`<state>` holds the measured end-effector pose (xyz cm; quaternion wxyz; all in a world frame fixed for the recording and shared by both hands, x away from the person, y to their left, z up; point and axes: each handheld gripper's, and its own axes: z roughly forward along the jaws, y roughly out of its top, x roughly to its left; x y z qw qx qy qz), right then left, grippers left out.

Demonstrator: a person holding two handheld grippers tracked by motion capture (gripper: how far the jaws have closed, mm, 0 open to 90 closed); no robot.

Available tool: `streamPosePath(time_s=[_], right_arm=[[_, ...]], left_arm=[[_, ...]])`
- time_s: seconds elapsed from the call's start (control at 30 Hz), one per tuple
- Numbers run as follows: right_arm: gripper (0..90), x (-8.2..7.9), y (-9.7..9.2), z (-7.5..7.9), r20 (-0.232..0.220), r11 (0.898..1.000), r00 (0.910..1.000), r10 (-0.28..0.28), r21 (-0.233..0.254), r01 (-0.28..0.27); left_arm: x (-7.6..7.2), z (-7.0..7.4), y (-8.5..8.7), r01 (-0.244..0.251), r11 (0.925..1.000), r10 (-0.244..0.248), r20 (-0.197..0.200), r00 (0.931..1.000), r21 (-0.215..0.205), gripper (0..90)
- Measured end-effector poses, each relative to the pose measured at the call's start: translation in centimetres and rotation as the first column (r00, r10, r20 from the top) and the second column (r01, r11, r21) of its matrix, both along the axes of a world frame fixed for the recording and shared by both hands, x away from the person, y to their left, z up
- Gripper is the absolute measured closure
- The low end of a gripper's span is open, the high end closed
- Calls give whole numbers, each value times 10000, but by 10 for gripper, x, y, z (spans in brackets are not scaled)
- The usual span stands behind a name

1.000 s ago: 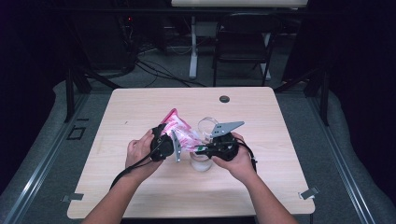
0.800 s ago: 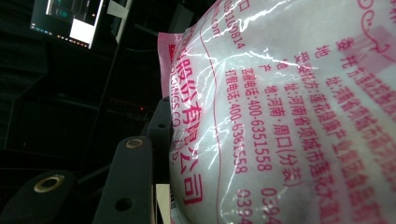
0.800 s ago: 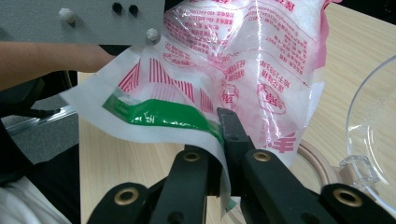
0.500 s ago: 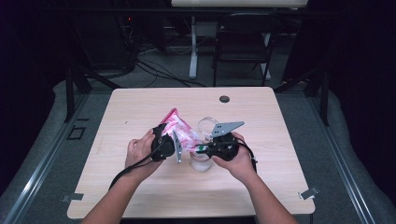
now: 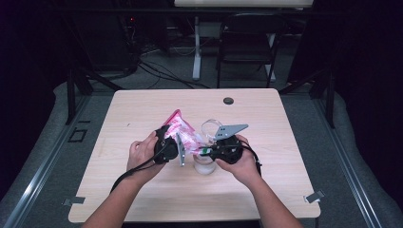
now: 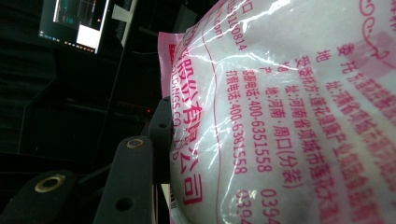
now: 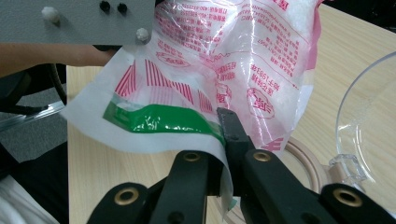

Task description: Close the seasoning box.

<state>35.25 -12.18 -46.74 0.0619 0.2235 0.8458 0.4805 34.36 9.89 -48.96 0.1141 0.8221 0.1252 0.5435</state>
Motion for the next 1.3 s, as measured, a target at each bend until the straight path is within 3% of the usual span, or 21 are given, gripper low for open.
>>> streamPosePath(time_s=[0.43, 1.3], right_arm=[[897, 0, 0, -3, -14, 9998, 10000, 12, -187, -12], [899, 1, -1, -5, -67, 9998, 10000, -18, -199, 16]], left_arm=[[-2, 2, -2, 32, 9985, -57, 456, 9989, 549, 596], [-4, 6, -5, 137, 9950, -230, 930, 9954, 990, 596]])
